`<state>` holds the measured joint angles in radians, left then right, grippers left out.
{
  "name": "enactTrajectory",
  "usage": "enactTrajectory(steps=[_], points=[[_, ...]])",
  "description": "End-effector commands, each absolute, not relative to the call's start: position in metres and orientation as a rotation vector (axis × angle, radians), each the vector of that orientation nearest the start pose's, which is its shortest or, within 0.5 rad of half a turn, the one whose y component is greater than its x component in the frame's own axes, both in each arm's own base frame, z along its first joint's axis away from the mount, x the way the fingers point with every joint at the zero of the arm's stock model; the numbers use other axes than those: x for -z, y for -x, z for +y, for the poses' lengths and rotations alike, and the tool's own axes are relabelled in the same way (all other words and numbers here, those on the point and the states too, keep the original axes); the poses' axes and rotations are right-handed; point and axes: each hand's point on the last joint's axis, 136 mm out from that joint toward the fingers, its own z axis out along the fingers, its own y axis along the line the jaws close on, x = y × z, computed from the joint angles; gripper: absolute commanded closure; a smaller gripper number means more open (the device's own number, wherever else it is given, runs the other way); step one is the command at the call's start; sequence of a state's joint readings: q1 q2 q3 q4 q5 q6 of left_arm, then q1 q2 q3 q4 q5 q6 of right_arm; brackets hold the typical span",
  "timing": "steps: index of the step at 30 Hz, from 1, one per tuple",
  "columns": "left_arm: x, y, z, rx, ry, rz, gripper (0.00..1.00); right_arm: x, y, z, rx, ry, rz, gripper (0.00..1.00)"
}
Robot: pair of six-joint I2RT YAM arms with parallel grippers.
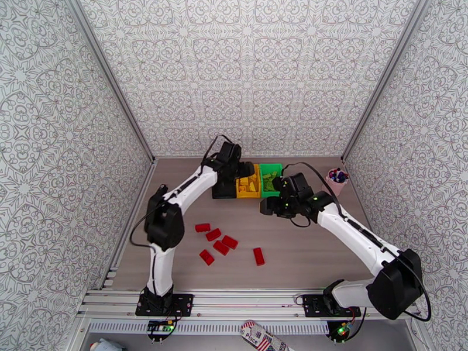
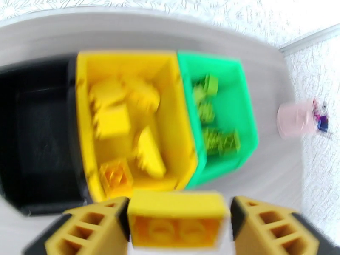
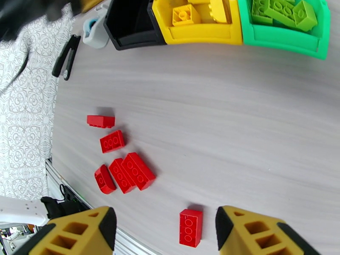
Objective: Sort the legos into containers by color
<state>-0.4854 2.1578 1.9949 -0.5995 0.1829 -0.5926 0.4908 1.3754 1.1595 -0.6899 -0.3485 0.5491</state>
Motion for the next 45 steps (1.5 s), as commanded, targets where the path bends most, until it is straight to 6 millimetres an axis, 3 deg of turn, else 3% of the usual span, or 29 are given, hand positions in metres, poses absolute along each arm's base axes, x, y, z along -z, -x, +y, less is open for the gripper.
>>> enactTrajectory(steps=[1,7,14,24,28,32,38,45], points=[[-0.167,-0.512,-0.305,0.718,0.056,2.513,0.21,-0.209,-0.290,0.218,-0.853,0.097,2.583,0.34],[-0.185,-0.493,-0.299,0.657,0.025,2.479,0.16,-0.201,-0.283,0.205,-0.825,0.083,2.596,0.33],[-0.184,-0.437,-0.280,0.509,-0.004,2.528,0.16,-0.188,-0.275,0.193,-0.762,0.073,2.620,0.33],[-0.149,-0.325,-0.270,0.332,-0.022,2.671,0.16,-0.164,-0.257,0.167,-0.626,-0.010,2.667,0.29],[-0.129,-0.276,-0.288,0.385,-0.016,2.719,0.17,-0.150,-0.246,0.152,-0.567,-0.067,2.682,0.29],[-0.111,-0.239,-0.303,0.288,-0.076,2.785,0.17,-0.138,-0.231,0.141,-0.543,-0.120,2.689,0.28],[-0.085,-0.213,-0.332,0.198,-0.189,2.862,0.15,-0.131,-0.209,0.130,-0.569,-0.175,2.670,0.25],[-0.061,-0.207,-0.345,0.158,-0.248,2.944,0.14,-0.135,-0.194,0.127,-0.621,-0.182,2.644,0.24]])
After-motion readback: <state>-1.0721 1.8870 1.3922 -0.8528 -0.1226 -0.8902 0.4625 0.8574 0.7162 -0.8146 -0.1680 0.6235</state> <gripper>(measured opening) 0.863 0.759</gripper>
